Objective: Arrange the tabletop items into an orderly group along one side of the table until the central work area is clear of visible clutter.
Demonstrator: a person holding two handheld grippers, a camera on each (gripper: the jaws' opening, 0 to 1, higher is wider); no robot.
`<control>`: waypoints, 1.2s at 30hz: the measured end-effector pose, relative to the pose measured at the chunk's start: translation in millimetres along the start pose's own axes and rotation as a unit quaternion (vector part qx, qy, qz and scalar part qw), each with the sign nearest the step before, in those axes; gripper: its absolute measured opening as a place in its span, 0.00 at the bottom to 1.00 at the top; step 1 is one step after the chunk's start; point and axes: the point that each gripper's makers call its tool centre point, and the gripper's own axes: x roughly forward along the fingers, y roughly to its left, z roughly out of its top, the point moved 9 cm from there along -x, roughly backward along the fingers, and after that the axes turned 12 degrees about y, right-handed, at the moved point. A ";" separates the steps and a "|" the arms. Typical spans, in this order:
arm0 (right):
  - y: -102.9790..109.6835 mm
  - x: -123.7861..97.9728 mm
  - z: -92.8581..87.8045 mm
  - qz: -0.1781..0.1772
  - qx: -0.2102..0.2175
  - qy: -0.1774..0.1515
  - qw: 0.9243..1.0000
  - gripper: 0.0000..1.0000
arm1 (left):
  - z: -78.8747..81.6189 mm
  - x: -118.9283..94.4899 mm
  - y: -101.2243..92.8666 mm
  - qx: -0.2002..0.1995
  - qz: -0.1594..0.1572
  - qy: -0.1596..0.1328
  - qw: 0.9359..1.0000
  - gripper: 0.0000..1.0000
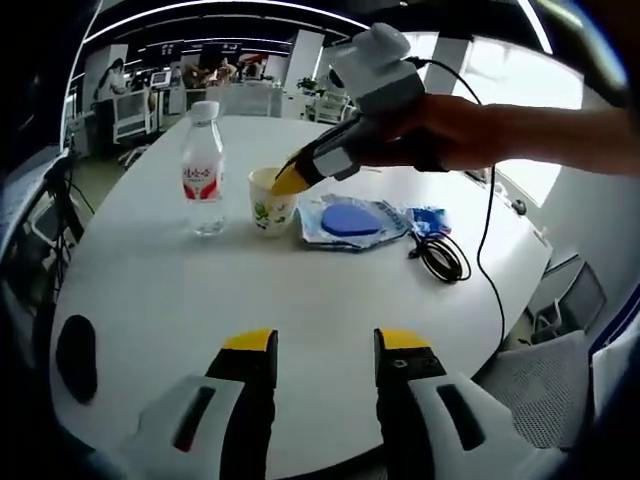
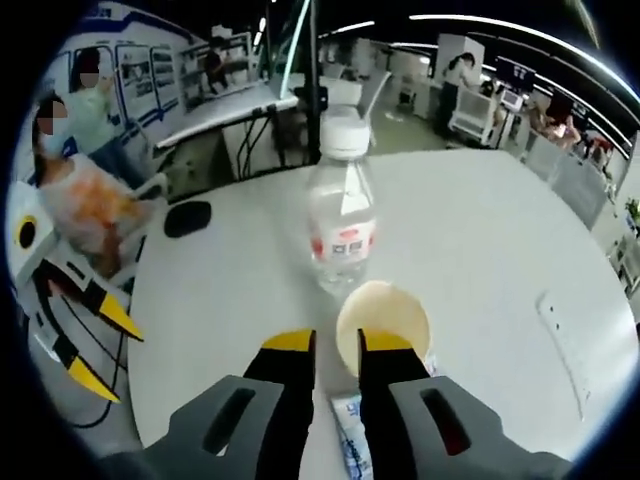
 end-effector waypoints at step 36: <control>0.9 -81.6 -91.4 -0.034 0.154 -0.066 0.985 0.11 | 21.4 6.1 9.7 -0.010 0.005 -0.016 1.000 0.37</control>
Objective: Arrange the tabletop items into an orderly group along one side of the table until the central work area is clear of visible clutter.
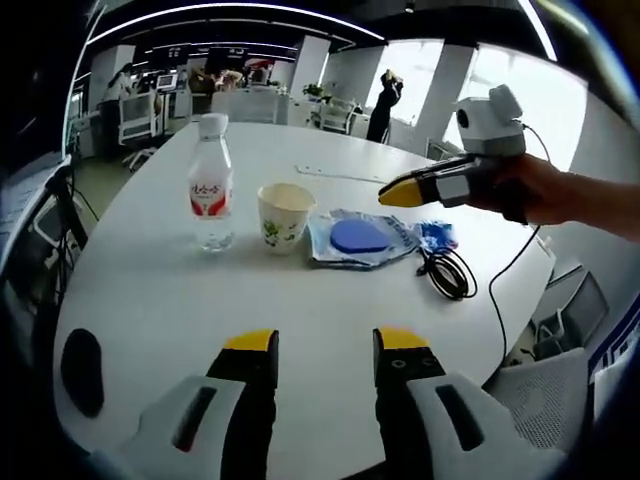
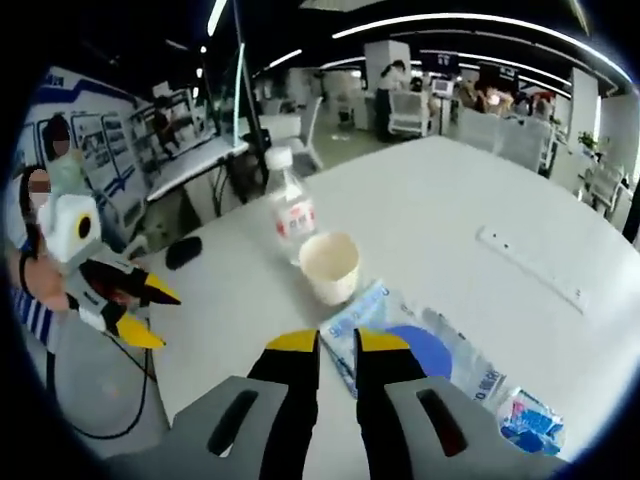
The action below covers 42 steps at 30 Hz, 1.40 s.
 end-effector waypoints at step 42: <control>0.2 -75.1 -125.8 -0.055 0.148 -0.015 0.987 0.13 | 55.8 14.6 67.9 -0.044 0.063 -0.032 0.997 0.39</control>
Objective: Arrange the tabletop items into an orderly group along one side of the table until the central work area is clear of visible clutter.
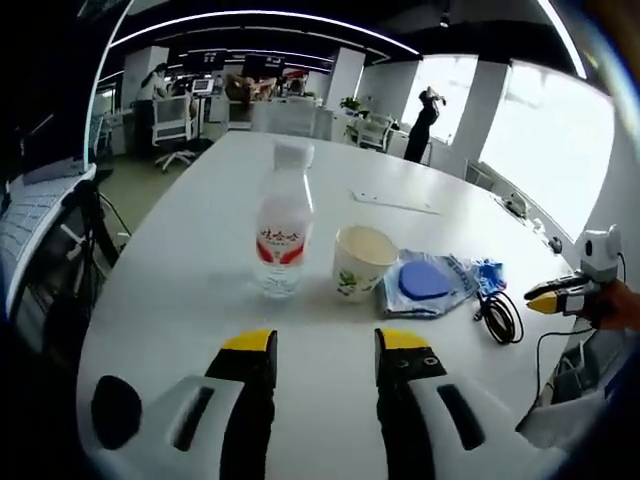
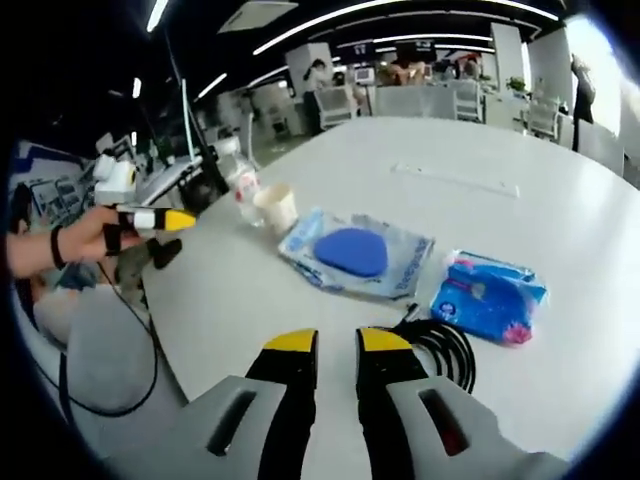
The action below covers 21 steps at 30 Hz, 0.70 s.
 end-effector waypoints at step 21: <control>-8.2 -37.2 -45.7 -0.033 0.060 -0.001 0.998 0.13 | 73.2 33.1 17.1 -0.018 0.032 -0.038 0.999 0.45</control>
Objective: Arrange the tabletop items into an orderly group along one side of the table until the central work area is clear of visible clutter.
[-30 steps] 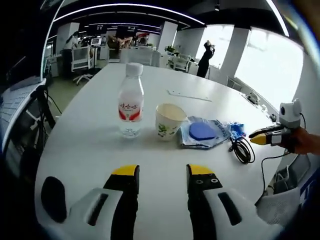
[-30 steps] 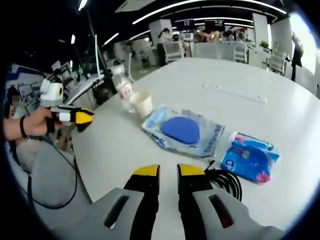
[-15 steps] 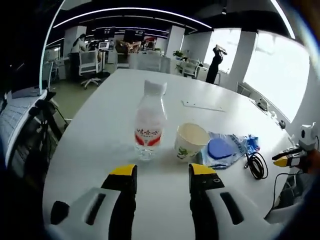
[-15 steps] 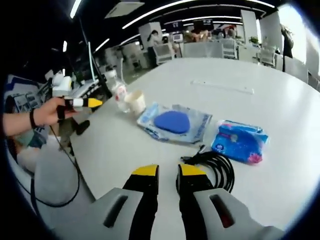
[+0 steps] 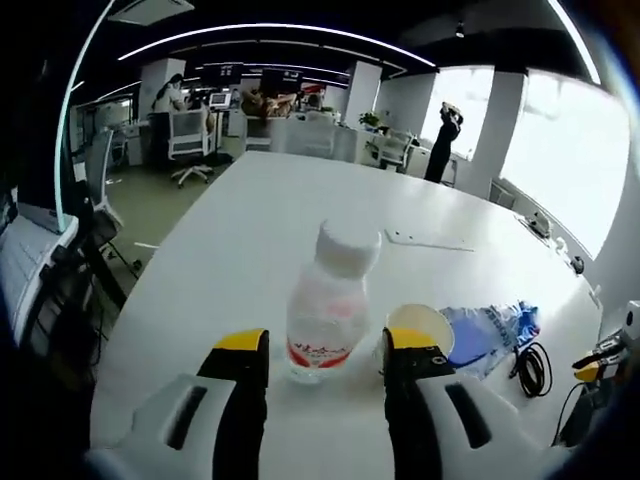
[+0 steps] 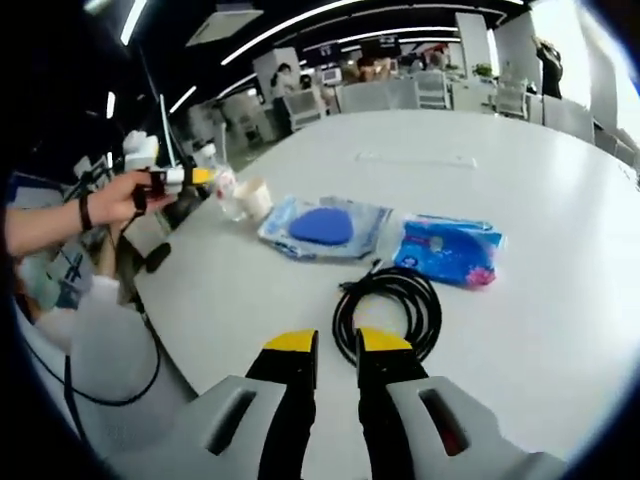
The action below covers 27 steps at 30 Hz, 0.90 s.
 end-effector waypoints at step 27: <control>-7.3 -8.6 -25.7 -0.022 0.022 0.013 0.999 0.12 | -0.7 18.7 -12.4 0.012 -0.011 -0.001 1.000 0.36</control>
